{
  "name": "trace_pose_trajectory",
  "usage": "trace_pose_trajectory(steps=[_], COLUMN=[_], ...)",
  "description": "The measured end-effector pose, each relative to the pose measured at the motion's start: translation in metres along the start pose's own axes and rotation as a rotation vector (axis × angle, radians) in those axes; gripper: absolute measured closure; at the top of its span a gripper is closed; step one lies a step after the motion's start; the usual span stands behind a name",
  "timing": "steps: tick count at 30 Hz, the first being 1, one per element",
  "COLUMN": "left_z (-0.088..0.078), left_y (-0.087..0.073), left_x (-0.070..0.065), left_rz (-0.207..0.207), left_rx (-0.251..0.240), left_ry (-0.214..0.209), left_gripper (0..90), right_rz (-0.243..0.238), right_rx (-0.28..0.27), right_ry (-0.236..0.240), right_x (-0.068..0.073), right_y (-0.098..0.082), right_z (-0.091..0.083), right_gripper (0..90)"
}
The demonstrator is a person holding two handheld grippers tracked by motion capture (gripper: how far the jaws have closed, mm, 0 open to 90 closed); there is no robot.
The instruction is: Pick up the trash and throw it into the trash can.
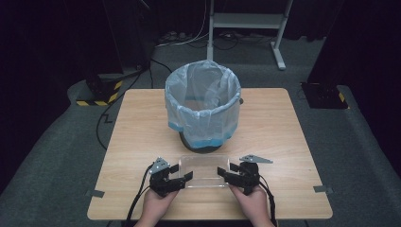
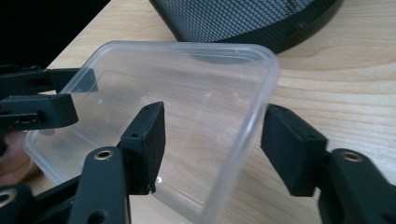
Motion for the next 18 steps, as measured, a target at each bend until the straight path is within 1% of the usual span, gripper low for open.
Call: trace_pose_trajectory(steps=[1, 2, 3, 4, 5, 6, 8, 9, 10, 11, 12, 13, 14, 15, 16, 17, 18], left_z=[0.0, -0.001, -0.002, -0.003, -0.003, -0.005, -0.011, -0.013, -0.017, -0.019, -0.02, -0.02, -0.022, -0.026, -0.026, -0.031, -0.035], left_y=[0.0, 0.0, 0.0, 0.001, 0.001, 0.002, 0.005, 0.007, 0.008, 0.008, 0.008, 0.008, 0.009, 0.012, 0.012, 0.014, 0.016], left_x=[0.0, 0.0, 0.0, 0.0, 0.0, 0.0, -0.002, -0.005, -0.004, -0.005, -0.006, -0.006, -0.006, -0.009, -0.009, -0.012, -0.016], left_rz=[0.0, 0.002, 0.011, 0.01, 0.01, 0.023, 0.047, 0.032, 0.085, 0.128, 0.131, 0.131, 0.126, 0.134, 0.134, 0.159, 0.173], left_rx=[0.0, 0.003, 0.004, 0.0, 0.0, -0.014, -0.041, -0.09, -0.081, -0.107, -0.104, -0.104, -0.123, -0.148, -0.148, -0.161, -0.178], left_ry=[0.0, 0.003, 0.005, 0.005, 0.005, 0.002, -0.002, 0.003, 0.013, 0.041, 0.031, 0.031, 0.031, 0.016, 0.016, 0.007, 0.0], left_gripper=[32.4, 32.8, 33.8, 35.7, 38.6, 38.6, 48.1, 56.6, 62.6, 74.3, 74.6, 76.2, 76.2, 76.9, 77.0, 77.0, 77.2], right_rz=[-0.005, -0.018, -0.022, -0.018, -0.018, -0.006, -0.014, -0.023, -0.039, -0.053, -0.103, -0.103, -0.122, -0.154, -0.154, -0.168, -0.191], right_rx=[0.003, 0.0, 0.0, -0.002, -0.002, -0.001, -0.019, -0.039, -0.052, -0.068, -0.081, -0.081, -0.085, -0.118, -0.118, -0.132, -0.181], right_ry=[-0.002, -0.014, -0.018, -0.018, -0.018, -0.018, -0.023, -0.04, -0.045, -0.071, -0.103, -0.103, -0.124, -0.129, -0.129, -0.13, -0.137], right_x=[0.003, 0.004, 0.005, 0.005, 0.005, 0.005, 0.004, 0.007, 0.008, 0.011, 0.015, 0.015, 0.017, 0.022, 0.022, 0.024, 0.032], right_y=[0.0, 0.0, 0.0, 0.001, 0.001, 0.001, 0.003, 0.005, 0.006, 0.007, 0.007, 0.007, 0.007, 0.006, 0.006, 0.007, 0.01], right_z=[0.0, 0.001, 0.001, 0.0, 0.0, -0.002, -0.008, -0.014, -0.017, -0.021, -0.023, -0.023, -0.023, -0.027, -0.027, -0.03, -0.038], right_gripper=[42.0, 42.0, 42.8, 45.0, 45.0, 48.2, 55.8, 63.1, 68.1, 74.5, 75.4, 75.4, 75.6, 76.0, 76.0, 76.0, 75.9])
Point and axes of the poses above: each handheld gripper's, and its own axes: z roughly forward along the jaws, y roughly out of its top, x roughly to its left, the point moved 2 cm from there along z, roughly forward along the jaws, and after that the axes turned 3 degrees about -y, right-handed, at the moved point
